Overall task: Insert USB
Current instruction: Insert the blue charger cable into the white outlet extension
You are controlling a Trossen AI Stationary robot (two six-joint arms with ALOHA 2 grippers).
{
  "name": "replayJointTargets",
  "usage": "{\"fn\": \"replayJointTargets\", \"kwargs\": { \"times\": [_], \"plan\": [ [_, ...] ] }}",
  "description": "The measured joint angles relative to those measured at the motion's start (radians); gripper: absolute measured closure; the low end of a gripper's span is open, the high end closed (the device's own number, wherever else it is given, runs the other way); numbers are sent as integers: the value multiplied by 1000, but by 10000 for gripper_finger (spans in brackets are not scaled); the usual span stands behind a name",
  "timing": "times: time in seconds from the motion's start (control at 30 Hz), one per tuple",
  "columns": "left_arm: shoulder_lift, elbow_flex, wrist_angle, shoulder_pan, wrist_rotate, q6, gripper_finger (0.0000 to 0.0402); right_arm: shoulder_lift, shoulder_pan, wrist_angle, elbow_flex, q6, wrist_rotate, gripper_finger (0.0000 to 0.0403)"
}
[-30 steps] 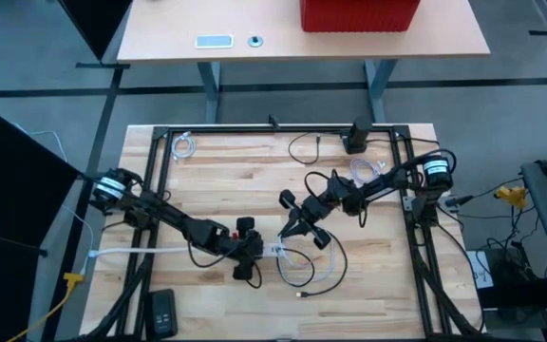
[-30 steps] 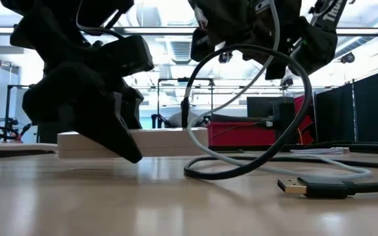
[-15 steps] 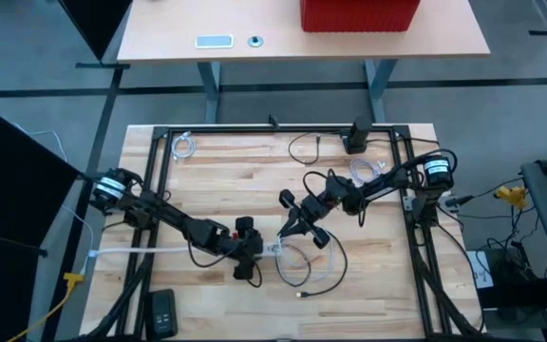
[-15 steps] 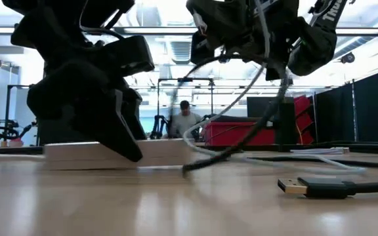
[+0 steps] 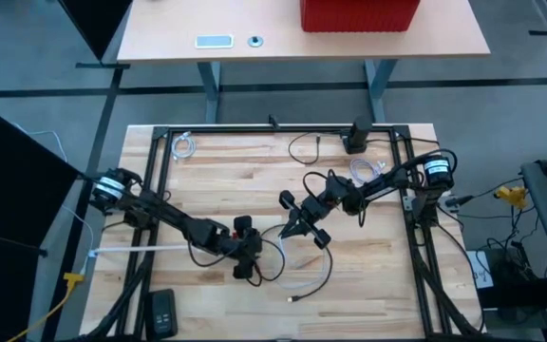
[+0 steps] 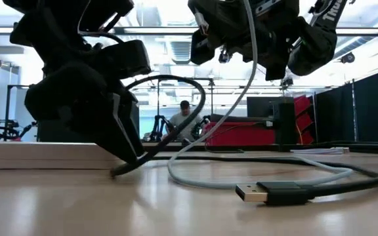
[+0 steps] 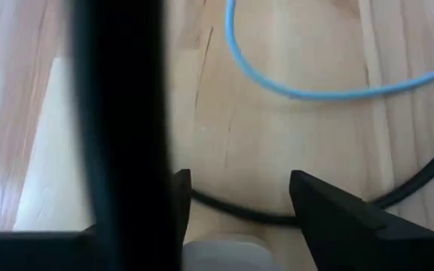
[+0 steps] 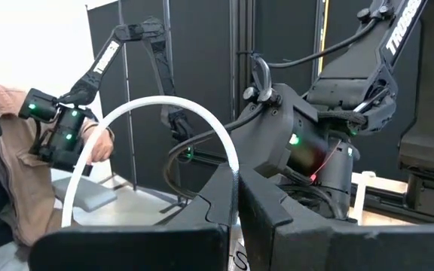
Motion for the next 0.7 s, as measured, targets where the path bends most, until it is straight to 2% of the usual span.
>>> {"fn": "replayJointTargets", "kwargs": {
  "times": [0.2, 0.57, 0.7],
  "plan": [
    [-79, 25, -270, 0, 8, -105, 211, 0, 0, 0, 0, -3, 0, 403],
    [-238, 86, -580, 0, 2, -203, 224, -1, 0, 0, 0, -8, 0, 403],
    [-282, 93, -702, 0, 52, -290, 228, -1, 0, 0, 0, -9, -2, 403]
  ]
}}
